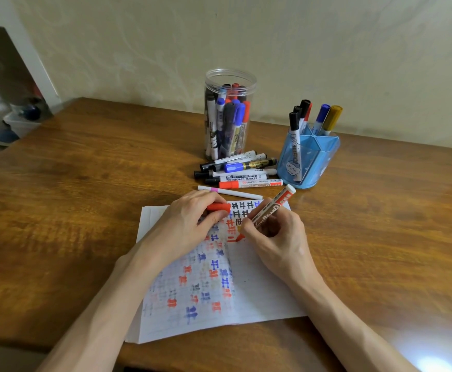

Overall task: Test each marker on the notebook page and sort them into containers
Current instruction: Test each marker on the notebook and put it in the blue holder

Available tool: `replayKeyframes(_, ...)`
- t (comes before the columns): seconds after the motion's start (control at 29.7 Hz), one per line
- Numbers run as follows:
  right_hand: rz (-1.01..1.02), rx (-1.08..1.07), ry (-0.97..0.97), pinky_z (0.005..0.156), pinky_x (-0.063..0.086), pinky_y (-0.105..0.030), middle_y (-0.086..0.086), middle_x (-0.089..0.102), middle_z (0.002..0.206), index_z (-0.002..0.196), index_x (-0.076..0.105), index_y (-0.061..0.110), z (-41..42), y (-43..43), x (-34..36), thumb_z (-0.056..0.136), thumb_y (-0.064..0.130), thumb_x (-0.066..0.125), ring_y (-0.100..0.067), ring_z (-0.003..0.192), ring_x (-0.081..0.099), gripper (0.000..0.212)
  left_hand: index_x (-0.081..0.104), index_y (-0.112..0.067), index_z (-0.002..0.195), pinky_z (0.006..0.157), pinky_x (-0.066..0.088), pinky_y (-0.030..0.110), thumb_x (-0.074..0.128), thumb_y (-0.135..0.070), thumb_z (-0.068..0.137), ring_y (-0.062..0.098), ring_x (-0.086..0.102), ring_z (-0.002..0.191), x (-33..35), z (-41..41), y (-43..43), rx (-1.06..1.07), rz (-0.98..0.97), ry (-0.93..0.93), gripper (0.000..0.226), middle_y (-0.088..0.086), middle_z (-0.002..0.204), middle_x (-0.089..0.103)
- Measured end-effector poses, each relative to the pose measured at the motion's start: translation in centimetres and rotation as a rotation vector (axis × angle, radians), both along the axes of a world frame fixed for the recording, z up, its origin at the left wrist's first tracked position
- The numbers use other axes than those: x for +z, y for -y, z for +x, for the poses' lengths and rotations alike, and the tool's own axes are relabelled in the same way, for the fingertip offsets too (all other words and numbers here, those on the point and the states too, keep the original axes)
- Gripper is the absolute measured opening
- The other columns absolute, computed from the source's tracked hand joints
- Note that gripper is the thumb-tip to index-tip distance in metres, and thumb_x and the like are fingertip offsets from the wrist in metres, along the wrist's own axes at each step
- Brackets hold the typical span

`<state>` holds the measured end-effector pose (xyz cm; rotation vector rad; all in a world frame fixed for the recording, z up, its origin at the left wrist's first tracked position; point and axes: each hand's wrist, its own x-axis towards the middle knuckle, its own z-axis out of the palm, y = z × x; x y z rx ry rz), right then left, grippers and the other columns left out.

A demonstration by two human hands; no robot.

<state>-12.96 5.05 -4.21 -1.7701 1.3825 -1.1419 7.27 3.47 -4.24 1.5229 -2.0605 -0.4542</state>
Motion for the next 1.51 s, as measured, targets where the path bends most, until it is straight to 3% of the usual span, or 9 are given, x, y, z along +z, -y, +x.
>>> replayKeyframes(0.1, 0.005, -0.002, 0.040, 0.064, 0.057, -0.051, -0.004, 0.073, 0.073, 0.075, 0.070, 0.013, -0.02, 0.19, -0.04, 0.091, 0.018, 0.076, -0.026, 0.066, 0.069, 0.018, 0.064, -0.028, 0.122, 0.081, 0.042, 0.010, 0.060, -0.035, 0.100, -0.005, 0.052, 0.108, 0.03, -0.03, 0.00, -0.003, -0.004, 0.000, 0.023, -0.016, 0.118, 0.062)
replayKeyframes(0.17, 0.005, 0.001, 0.031, 0.063, 0.056, -0.053, -0.003, 0.074, 0.073, 0.075, 0.071, 0.014, 0.05, 0.24, -0.08, 0.092, 0.023, 0.076, -0.026, 0.066, 0.070, 0.020, 0.064, -0.028, 0.122, 0.082, 0.042, 0.011, 0.060, -0.035, 0.100, -0.005, 0.052, 0.108, 0.05, -0.03, -0.01, -0.003, -0.004, -0.003, 0.023, -0.016, 0.118, 0.062)
replayKeyframes(0.3, 0.017, 0.014, -0.008, 0.063, 0.058, -0.049, 0.003, 0.076, 0.074, 0.078, 0.075, 0.018, 0.17, 0.20, 0.03, 0.093, 0.029, 0.076, -0.018, 0.066, 0.072, 0.019, 0.064, -0.029, 0.121, 0.081, 0.041, 0.009, 0.060, -0.034, 0.100, -0.005, 0.052, 0.108, 0.08, -0.06, -0.04, 0.000, -0.005, -0.008, 0.022, -0.017, 0.118, 0.062)
replayKeyframes(0.44, 0.021, 0.032, -0.027, 0.056, 0.057, -0.036, 0.007, 0.075, 0.070, 0.074, 0.074, 0.018, 0.28, 0.03, 0.25, 0.091, 0.018, 0.077, -0.009, 0.061, 0.069, 0.017, 0.064, -0.029, 0.121, 0.082, 0.042, 0.010, 0.061, -0.033, 0.100, -0.004, 0.053, 0.109, 0.08, -0.02, -0.08, -0.005, -0.006, -0.012, 0.022, -0.016, 0.119, 0.062)
replayKeyframes(0.61, 0.025, -0.007, 0.029, 0.064, 0.058, -0.049, -0.001, 0.076, 0.073, 0.074, 0.072, 0.012, 0.17, 0.05, 0.27, 0.092, 0.019, 0.076, -0.022, 0.066, 0.072, 0.019, 0.064, -0.028, 0.122, 0.083, 0.041, 0.009, 0.061, -0.034, 0.100, -0.005, 0.051, 0.109, 0.08, -0.04, 0.04, -0.003, -0.003, -0.008, 0.023, -0.016, 0.120, 0.063)
replayKeyframes(1.04, 0.065, 0.016, 0.022, 0.063, 0.057, -0.050, 0.001, 0.076, 0.074, 0.074, 0.071, 0.014, 0.17, -0.13, 0.55, 0.090, 0.017, 0.075, -0.020, 0.066, 0.071, 0.017, 0.064, -0.028, 0.122, 0.084, 0.043, 0.012, 0.060, -0.035, 0.100, -0.003, 0.053, 0.110, 0.03, 0.07, -0.03, -0.010, -0.006, -0.010, 0.023, -0.015, 0.119, 0.063)
replayKeyframes(1.24, 0.063, -0.020, 0.025, 0.064, 0.059, -0.043, 0.003, 0.076, 0.075, 0.076, 0.071, 0.017, 0.15, -0.01, 0.46, 0.093, 0.023, 0.075, -0.018, 0.067, 0.071, 0.018, 0.064, -0.028, 0.123, 0.084, 0.041, 0.012, 0.060, -0.035, 0.101, -0.003, 0.053, 0.109, 0.01, 0.07, 0.02, -0.011, -0.002, -0.012, 0.024, -0.016, 0.119, 0.062)
replayKeyframes(1.41, 0.047, 0.031, 0.000, 0.054, 0.049, -0.025, 0.000, 0.072, 0.072, 0.076, 0.068, 0.017, 0.03, -0.07, 0.24, 0.090, 0.017, 0.076, -0.011, 0.060, 0.063, 0.017, 0.064, -0.029, 0.120, 0.086, 0.046, 0.014, 0.060, -0.037, 0.100, -0.005, 0.053, 0.107, -0.16, 0.15, 0.10, -0.015, -0.012, -0.027, 0.022, -0.017, 0.117, 0.062)
replayKeyframes(1.51, 0.061, 0.027, 0.041, 0.061, 0.057, -0.040, -0.002, 0.074, 0.074, 0.077, 0.069, 0.013, -0.02, 0.10, 0.31, 0.090, 0.015, 0.074, -0.021, 0.067, 0.069, 0.015, 0.064, -0.029, 0.121, 0.087, 0.047, 0.016, 0.062, -0.035, 0.099, -0.002, 0.055, 0.110, -0.05, 0.17, 0.03, -0.019, -0.012, -0.074, 0.023, -0.016, 0.119, 0.063)
